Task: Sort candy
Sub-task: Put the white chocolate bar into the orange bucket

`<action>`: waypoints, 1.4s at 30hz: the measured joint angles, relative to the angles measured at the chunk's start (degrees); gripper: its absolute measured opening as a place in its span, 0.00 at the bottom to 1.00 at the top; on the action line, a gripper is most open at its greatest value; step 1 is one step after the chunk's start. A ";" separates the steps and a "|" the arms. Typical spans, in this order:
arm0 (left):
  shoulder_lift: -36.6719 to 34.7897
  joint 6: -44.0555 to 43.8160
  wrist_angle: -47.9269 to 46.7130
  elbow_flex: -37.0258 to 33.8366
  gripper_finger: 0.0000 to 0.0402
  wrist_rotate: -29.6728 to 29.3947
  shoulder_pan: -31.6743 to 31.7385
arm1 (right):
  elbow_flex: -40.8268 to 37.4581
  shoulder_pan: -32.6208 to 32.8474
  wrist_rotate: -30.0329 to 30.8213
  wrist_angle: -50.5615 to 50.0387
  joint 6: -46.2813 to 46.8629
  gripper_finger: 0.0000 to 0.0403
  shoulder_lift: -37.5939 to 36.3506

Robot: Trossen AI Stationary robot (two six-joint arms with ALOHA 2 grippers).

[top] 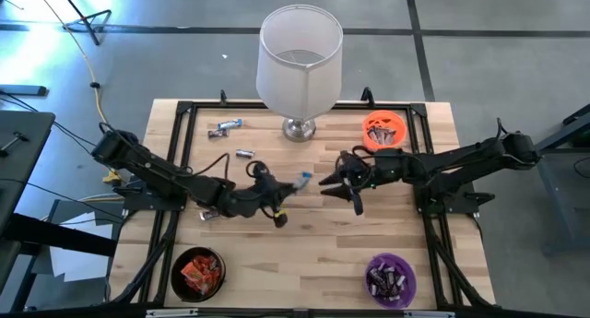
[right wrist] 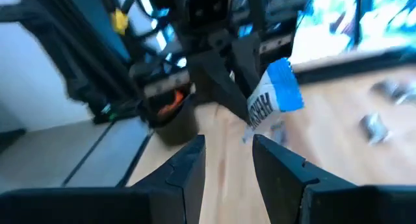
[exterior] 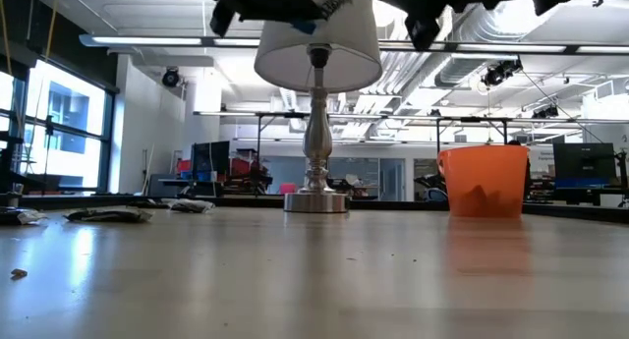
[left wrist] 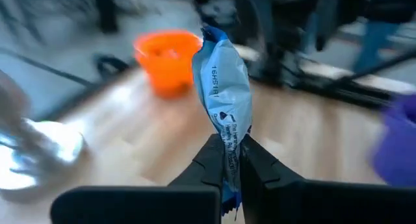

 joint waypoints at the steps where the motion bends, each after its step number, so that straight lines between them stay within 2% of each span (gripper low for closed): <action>1: -0.08 1.83 1.30 -0.02 0.01 -2.26 -0.15 | 0.01 0.07 1.10 1.42 -0.98 0.31 0.12; 4: -0.11 5.98 5.13 0.00 0.01 -6.02 -0.15 | 0.02 0.38 3.70 4.81 -3.57 0.31 0.53; 12: 0.12 10.73 12.15 0.01 0.01 -6.23 0.28 | 0.04 0.56 4.91 10.25 -5.31 0.31 2.76; 25: 2.26 8.74 15.56 0.03 0.01 -6.12 -0.48 | 0.02 0.49 4.85 17.31 -6.78 0.31 7.70; 36: 4.07 8.82 19.35 0.07 0.01 -5.07 -0.46 | -0.02 0.22 4.57 18.51 -8.04 0.31 7.79; 42: 4.13 11.72 19.87 0.07 0.01 -6.07 -1.06 | -0.02 -0.64 4.65 17.35 -8.06 0.31 7.76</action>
